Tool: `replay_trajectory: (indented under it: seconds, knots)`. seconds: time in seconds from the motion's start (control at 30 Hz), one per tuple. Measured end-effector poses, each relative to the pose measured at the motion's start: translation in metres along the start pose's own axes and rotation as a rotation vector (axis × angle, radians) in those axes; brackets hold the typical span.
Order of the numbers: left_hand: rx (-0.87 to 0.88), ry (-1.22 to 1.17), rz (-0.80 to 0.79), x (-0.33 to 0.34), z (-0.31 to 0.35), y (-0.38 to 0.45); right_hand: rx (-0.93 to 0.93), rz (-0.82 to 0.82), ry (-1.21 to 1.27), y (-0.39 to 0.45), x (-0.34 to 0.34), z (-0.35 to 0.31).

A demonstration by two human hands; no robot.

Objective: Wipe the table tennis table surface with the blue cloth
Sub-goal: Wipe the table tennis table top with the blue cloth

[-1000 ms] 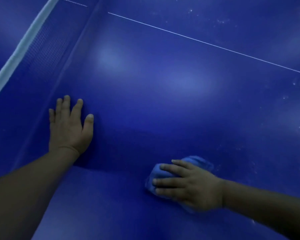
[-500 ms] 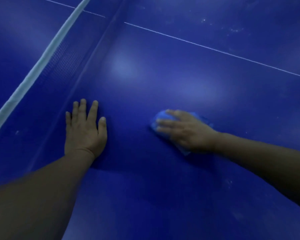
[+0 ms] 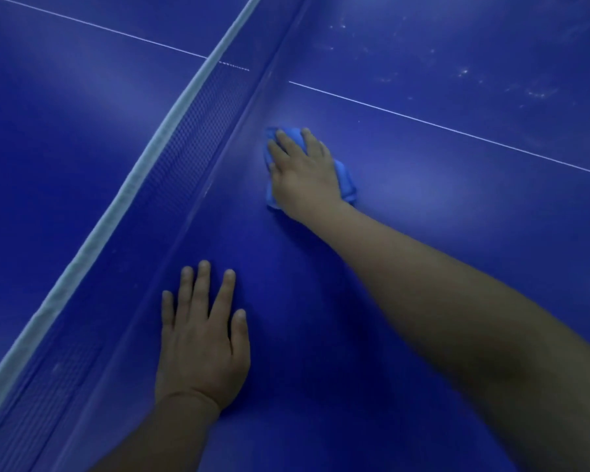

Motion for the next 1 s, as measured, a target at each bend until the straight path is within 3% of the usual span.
replay_trajectory:
  seconds: [0.13,0.23,0.37,0.43,0.5,0.6,0.67,0.7,0.83,0.9,0.97,1.0]
  knots:
    - [0.014,0.017,0.012,0.001,-0.001,0.001,0.225,0.016,0.091,0.050,-0.011,0.009]
    - [0.023,0.016,0.010,0.001,-0.002,0.002,0.458,0.027,0.035,0.018,-0.020,0.107]
    - [0.021,0.028,-0.005,0.000,0.000,0.002,0.729,0.054,-0.071,-0.106,-0.042,0.281]
    - [0.028,0.013,-0.011,-0.001,0.001,0.001,0.858,0.074,-0.090,-0.164,-0.049,0.334]
    - [0.036,0.005,-0.020,-0.002,0.001,0.002,1.053,0.159,-0.079,-0.204,-0.056,0.341]
    - [0.036,-0.005,-0.043,-0.001,0.004,0.001,1.339,0.290,0.027,-0.225,-0.059,0.300]
    - [0.025,-0.018,-0.065,-0.001,0.002,0.002,1.301,0.295,0.059,-0.213,-0.055,0.257]
    - [0.021,-0.018,-0.077,-0.001,0.002,0.002,1.188,0.269,0.065,-0.204,-0.048,0.231]
    - [0.008,-0.018,-0.080,-0.002,0.005,-0.001,0.443,0.101,-0.006,-0.181,-0.010,0.105]
    - [0.015,-0.020,-0.067,-0.003,0.007,-0.001,0.242,0.065,-0.045,-0.191,-0.022,0.115]
    - [0.022,-0.015,-0.048,-0.003,0.006,-0.001,0.345,0.089,-0.205,-0.216,-0.040,0.181]
    - [0.026,-0.013,-0.040,-0.003,0.006,-0.002,0.538,0.102,-0.188,-0.238,-0.051,0.227]
Point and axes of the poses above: each hand's wrist, its own y-axis towards the middle knuckle, its own x-axis out of the palm, z = x × y, the point moved 6 cm from there along y, towards the middle knuckle, and after that the axes turned 4 degrees about y, right-handed, at the moved point
